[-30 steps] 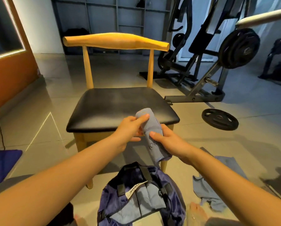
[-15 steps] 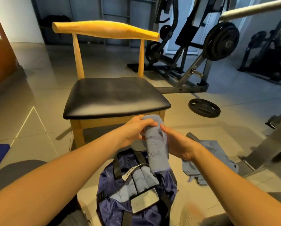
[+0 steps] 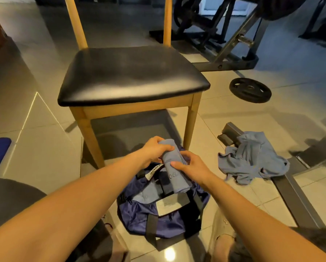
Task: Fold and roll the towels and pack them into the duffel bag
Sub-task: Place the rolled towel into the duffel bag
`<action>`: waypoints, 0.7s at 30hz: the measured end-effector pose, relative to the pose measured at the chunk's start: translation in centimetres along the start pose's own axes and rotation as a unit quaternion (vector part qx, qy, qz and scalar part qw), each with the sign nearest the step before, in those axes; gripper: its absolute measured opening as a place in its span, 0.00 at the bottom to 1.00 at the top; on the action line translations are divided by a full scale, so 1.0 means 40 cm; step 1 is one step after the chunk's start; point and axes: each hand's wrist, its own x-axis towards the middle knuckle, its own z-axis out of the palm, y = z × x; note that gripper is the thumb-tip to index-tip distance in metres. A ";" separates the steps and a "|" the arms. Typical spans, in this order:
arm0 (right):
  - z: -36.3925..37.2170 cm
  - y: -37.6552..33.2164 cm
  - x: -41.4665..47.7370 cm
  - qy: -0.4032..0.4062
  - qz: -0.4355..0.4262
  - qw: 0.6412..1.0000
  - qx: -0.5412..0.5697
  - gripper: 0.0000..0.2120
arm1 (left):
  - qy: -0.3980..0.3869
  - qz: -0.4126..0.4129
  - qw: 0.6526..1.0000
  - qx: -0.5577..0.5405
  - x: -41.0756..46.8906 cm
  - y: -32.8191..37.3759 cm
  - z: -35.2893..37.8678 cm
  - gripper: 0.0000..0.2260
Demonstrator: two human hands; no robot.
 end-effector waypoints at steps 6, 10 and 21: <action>0.076 0.112 0.035 -0.012 0.035 0.999 -0.012 0.16 | -0.033 -0.054 0.998 0.015 0.078 -0.108 0.000 0.15; 0.153 0.165 0.065 0.031 0.082 0.995 -0.037 0.25 | -0.017 -0.107 0.994 -0.008 0.133 -0.201 -0.008 0.09; 0.174 0.261 0.077 0.128 0.094 0.986 -0.046 0.23 | 0.006 0.058 0.959 0.276 0.195 -0.362 -0.068 0.02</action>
